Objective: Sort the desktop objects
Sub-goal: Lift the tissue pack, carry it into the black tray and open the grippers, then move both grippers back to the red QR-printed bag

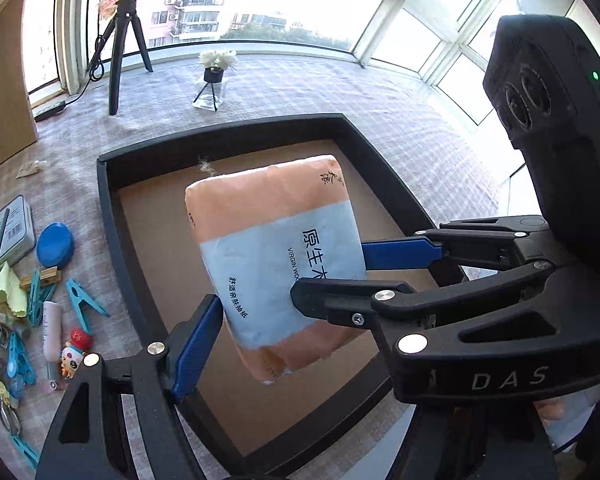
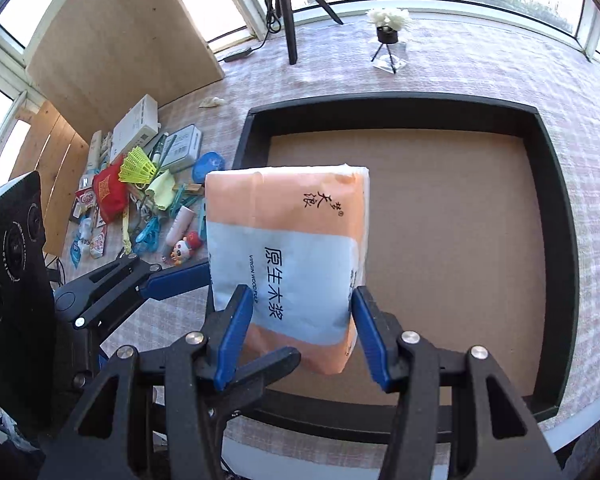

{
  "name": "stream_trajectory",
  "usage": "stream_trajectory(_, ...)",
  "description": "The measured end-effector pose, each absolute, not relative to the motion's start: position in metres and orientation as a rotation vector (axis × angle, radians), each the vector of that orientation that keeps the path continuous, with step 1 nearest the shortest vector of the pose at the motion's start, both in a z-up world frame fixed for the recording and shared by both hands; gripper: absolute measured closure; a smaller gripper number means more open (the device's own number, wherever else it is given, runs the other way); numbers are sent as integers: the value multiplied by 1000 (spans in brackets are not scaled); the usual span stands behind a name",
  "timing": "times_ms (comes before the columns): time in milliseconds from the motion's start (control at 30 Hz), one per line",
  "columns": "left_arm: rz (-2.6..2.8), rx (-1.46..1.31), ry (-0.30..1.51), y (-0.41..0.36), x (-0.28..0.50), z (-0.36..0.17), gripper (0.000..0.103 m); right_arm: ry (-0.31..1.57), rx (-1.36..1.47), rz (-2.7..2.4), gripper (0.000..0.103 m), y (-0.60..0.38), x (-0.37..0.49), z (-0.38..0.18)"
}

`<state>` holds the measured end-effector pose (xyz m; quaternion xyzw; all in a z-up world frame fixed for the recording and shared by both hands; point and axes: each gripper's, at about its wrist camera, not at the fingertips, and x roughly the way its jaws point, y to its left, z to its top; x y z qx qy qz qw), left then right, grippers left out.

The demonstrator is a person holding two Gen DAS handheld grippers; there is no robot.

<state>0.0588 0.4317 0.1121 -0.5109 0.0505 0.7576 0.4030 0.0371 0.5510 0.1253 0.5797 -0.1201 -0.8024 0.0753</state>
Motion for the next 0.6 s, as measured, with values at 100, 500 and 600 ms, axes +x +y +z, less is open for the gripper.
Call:
stream_trajectory(100, 1945, -1263, 180, 443, 65, 116, 32, -322, 1720, -2524, 51, 574, 46, 136)
stream_trajectory(500, 2193, -1341, 133, 350, 23, 125, 32, -136, 1541, -2632, 51, 529, 23, 160)
stream_trajectory(600, 2276, -1378, 103, 304, 9, 126, 35, -8, 1486, -2616, 51, 491, 11, 161)
